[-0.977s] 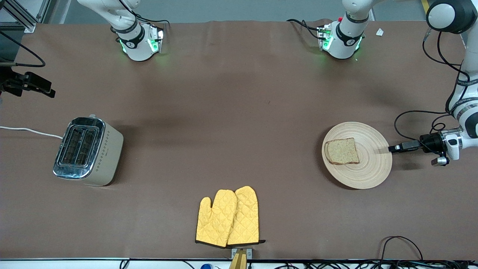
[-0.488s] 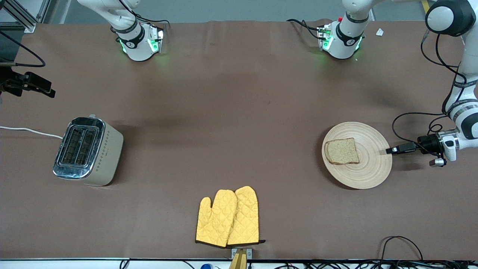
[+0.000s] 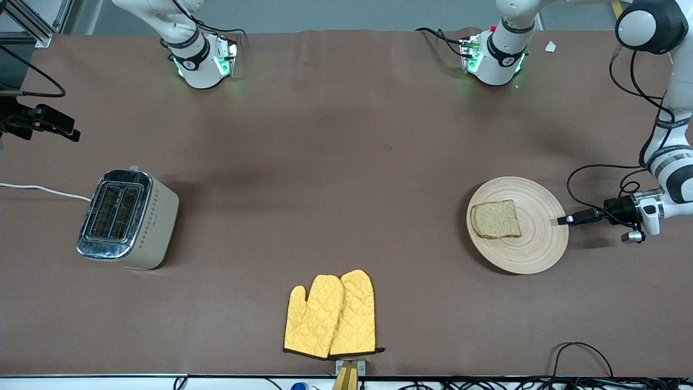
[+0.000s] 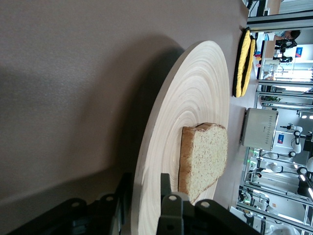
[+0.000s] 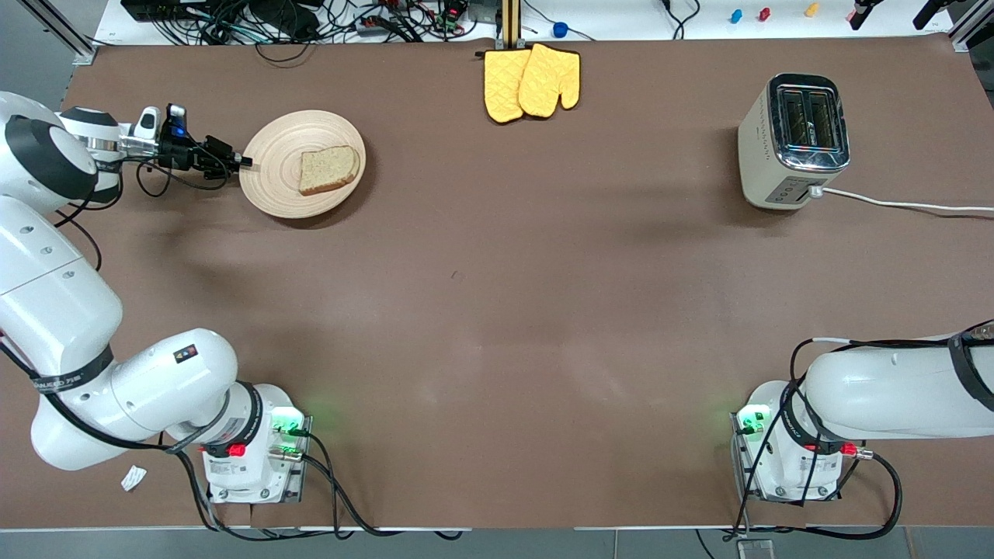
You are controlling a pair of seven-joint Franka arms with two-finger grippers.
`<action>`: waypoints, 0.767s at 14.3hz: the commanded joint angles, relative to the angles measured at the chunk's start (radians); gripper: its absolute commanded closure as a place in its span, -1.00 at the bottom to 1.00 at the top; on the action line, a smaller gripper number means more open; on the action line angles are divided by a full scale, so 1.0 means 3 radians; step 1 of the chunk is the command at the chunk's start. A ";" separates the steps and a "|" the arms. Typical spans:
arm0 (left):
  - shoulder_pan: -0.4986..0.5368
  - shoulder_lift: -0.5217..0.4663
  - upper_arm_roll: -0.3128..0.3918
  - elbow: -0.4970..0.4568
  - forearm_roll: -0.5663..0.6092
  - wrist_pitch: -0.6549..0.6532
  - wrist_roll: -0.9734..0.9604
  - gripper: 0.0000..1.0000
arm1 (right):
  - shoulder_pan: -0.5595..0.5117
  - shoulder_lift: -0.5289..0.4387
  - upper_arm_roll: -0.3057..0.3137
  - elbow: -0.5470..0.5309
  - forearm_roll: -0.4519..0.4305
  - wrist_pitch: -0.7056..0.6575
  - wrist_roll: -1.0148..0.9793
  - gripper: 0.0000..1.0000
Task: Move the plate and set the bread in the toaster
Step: 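Grip the wooden plate rim with the left gripper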
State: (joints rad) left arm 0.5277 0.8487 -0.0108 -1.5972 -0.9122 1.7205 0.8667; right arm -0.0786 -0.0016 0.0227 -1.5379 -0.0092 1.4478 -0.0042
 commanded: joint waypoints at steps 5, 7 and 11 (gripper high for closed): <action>-0.0025 0.0085 0.0000 0.0073 -0.0048 0.0012 -0.0005 0.70 | -0.0014 0.0011 0.0011 0.0039 0.0005 -0.0030 -0.0017 -1.00; -0.0020 0.0085 0.0000 0.0073 -0.0043 0.0012 -0.0005 0.78 | -0.0014 0.0011 0.0011 0.0039 0.0005 -0.0030 -0.0017 -1.00; -0.0025 0.0065 -0.0005 0.0073 -0.0048 -0.0003 -0.0010 0.93 | -0.0014 0.0011 0.0011 0.0044 0.0005 -0.0030 -0.0017 -1.00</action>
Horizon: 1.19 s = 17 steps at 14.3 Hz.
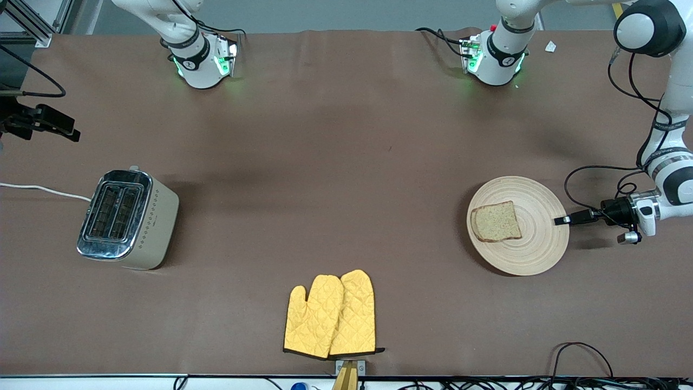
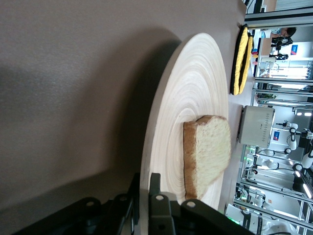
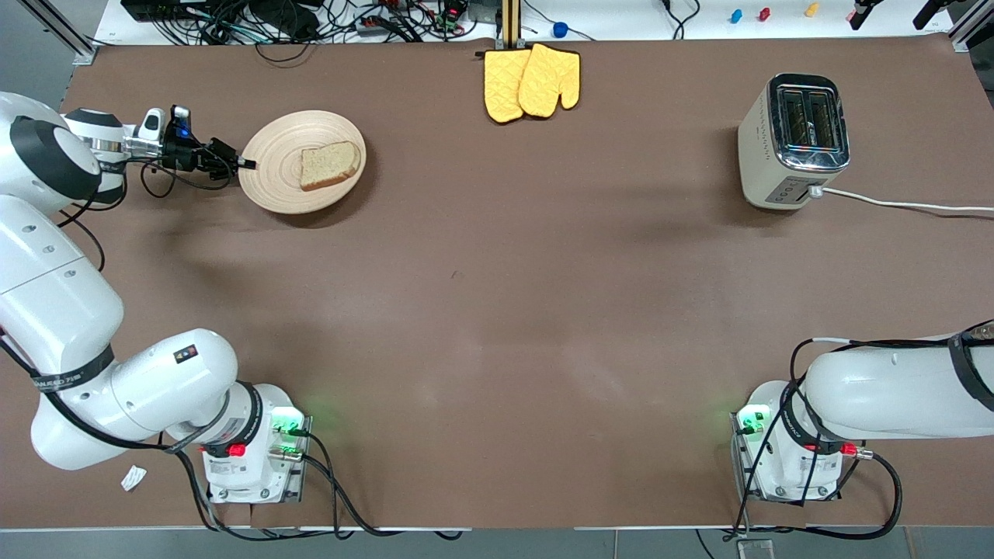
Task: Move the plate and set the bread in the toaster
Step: 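Slide the plate with the left gripper toward the table middle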
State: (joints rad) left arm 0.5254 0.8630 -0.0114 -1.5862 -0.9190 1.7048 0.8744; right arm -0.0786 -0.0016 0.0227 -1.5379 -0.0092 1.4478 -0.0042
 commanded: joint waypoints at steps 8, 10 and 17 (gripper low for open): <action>0.0008 -0.0182 -0.0472 0.0011 0.0215 -0.0216 -0.0021 0.99 | -0.0009 0.0011 0.0016 0.0044 0.0026 -0.0030 -0.0012 -1.00; -0.0008 -0.0376 -0.0601 -0.0142 0.0261 -0.0217 -0.0036 0.99 | -0.0009 0.0011 0.0016 0.0044 0.0031 -0.0030 -0.0012 -1.00; -0.0273 -0.1143 -0.1244 -0.1149 0.0170 0.0739 -0.0214 1.00 | -0.0030 0.0016 0.0011 0.0044 0.0031 -0.0020 -0.0017 -1.00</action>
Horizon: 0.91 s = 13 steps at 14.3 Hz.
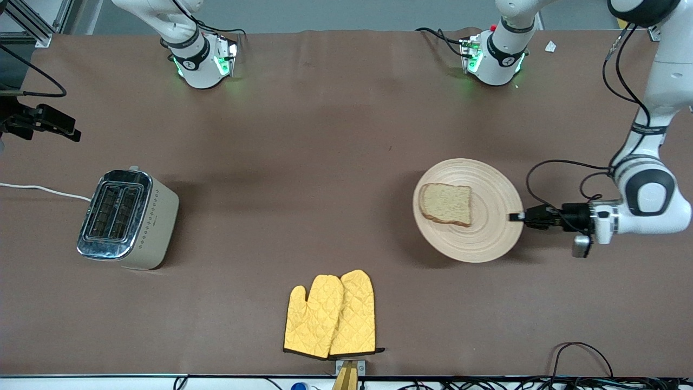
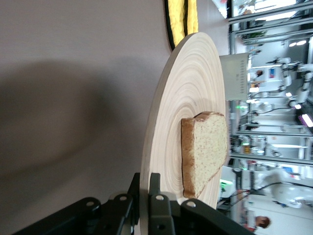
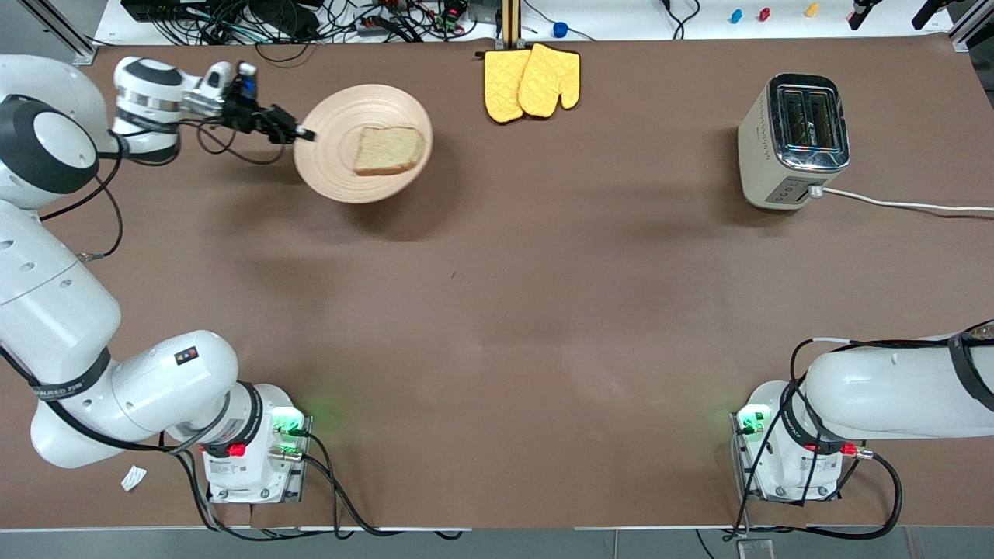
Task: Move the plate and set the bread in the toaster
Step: 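Slide the plate with the left gripper toward the table middle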
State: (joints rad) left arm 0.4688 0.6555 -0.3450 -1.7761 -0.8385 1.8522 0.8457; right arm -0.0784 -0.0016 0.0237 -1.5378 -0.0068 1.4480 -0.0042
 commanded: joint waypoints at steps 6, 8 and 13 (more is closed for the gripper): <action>-0.0365 -0.0375 -0.0690 -0.0870 -0.0502 0.0977 -0.0201 1.00 | -0.0050 0.0016 -0.0007 0.0018 0.0007 -0.0046 -0.0027 -1.00; -0.0615 -0.0212 -0.0701 -0.0870 -0.0778 0.1234 -0.0201 1.00 | -0.0122 0.0026 -0.0008 0.0003 0.0007 -0.0051 -0.0022 -1.00; -0.1286 0.0084 -0.0701 -0.0697 -0.1428 0.1844 -0.0150 1.00 | -0.0158 0.0046 -0.0013 0.0013 0.0012 -0.0035 0.0024 -1.00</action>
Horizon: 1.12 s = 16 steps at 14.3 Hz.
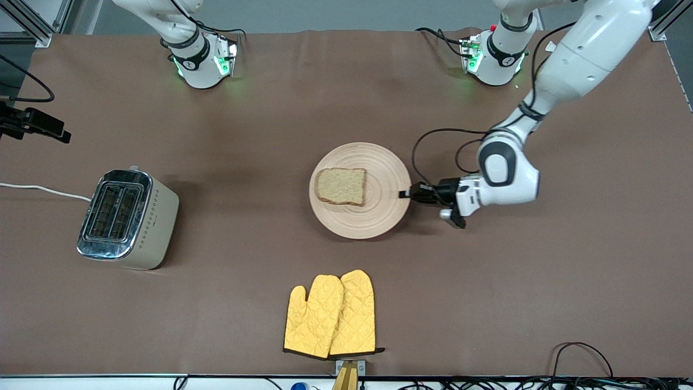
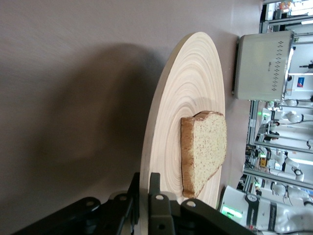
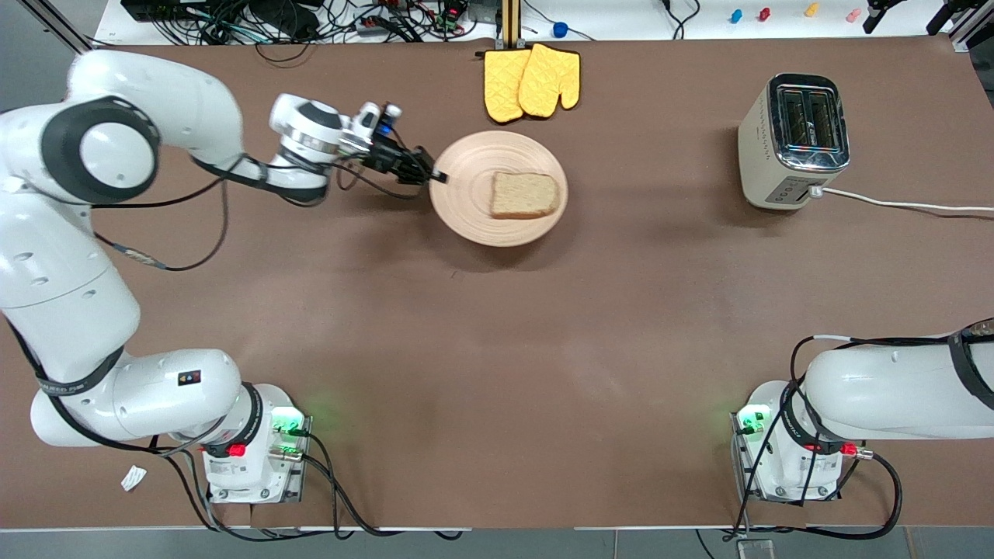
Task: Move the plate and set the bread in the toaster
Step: 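Slide the plate with the left gripper toward the table middle, then release the plate with the left gripper while the right gripper reaches the bread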
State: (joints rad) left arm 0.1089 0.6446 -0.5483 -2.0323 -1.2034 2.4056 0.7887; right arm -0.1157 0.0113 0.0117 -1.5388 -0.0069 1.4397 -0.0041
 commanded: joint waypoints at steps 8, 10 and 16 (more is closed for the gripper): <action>-0.0373 0.0448 -0.0013 0.0393 -0.0401 0.0142 0.0402 0.99 | 0.0058 0.0059 0.0048 0.0016 -0.0018 -0.0013 0.0024 -1.00; -0.0378 0.0510 -0.0013 0.0434 -0.0513 0.0142 0.0602 0.99 | 0.0196 0.0126 0.0053 0.0021 0.0013 -0.0018 0.0044 -1.00; -0.0414 0.0648 -0.0003 0.0501 -0.0759 0.0147 0.0873 0.71 | 0.0512 0.0386 0.0053 -0.0116 0.0294 0.0267 0.0324 -1.00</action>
State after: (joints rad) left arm -0.0182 0.8333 -0.5426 -1.9010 -1.4017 2.4604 1.0254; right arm 0.0013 0.1049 0.0303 -1.5444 0.0588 1.4704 0.0386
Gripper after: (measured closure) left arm 0.907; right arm 0.000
